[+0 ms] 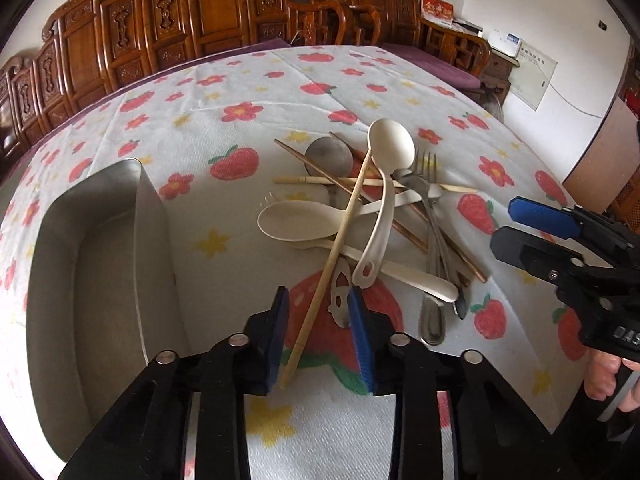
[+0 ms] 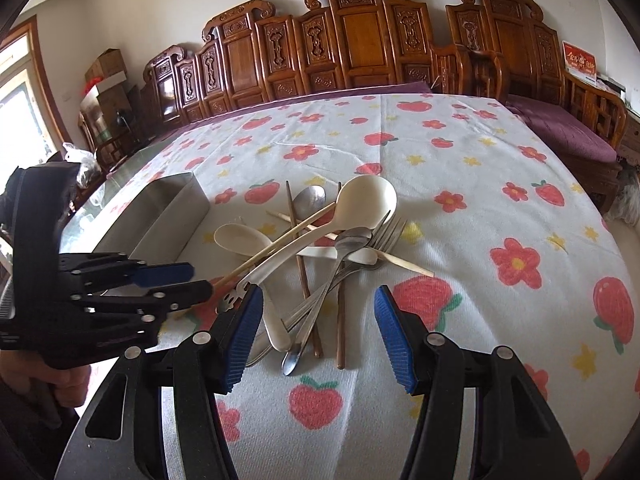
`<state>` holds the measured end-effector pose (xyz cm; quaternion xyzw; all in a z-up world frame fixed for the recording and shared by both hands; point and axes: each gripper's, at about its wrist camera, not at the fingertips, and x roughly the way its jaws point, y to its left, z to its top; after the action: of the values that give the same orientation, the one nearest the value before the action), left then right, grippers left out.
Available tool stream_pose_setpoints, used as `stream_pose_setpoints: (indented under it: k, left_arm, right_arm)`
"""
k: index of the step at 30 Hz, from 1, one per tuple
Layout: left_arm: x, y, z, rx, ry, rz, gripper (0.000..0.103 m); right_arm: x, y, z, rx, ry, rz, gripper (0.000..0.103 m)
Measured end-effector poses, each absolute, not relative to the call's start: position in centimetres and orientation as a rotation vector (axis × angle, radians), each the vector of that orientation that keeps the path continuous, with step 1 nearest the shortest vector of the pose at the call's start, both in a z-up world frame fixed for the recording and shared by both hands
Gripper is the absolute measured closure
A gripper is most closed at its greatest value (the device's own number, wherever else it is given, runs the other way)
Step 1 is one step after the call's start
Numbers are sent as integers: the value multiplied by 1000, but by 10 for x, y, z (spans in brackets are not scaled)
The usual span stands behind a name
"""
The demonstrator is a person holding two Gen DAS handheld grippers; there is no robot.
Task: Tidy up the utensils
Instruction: 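Move both grippers toward the utensil pile beside the metal tray, then close the left gripper on a wooden chopstick and lift it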
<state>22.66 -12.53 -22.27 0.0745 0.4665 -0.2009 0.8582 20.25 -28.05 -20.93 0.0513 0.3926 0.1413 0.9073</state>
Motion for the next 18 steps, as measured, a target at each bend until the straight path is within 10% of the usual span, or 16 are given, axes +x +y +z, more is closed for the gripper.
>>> stream_pose_setpoints:
  k: [18]
  left_arm:
    - [220, -112, -221, 82, 978, -475, 99]
  right_arm:
    - [217, -261, -217, 110, 839, 287, 43]
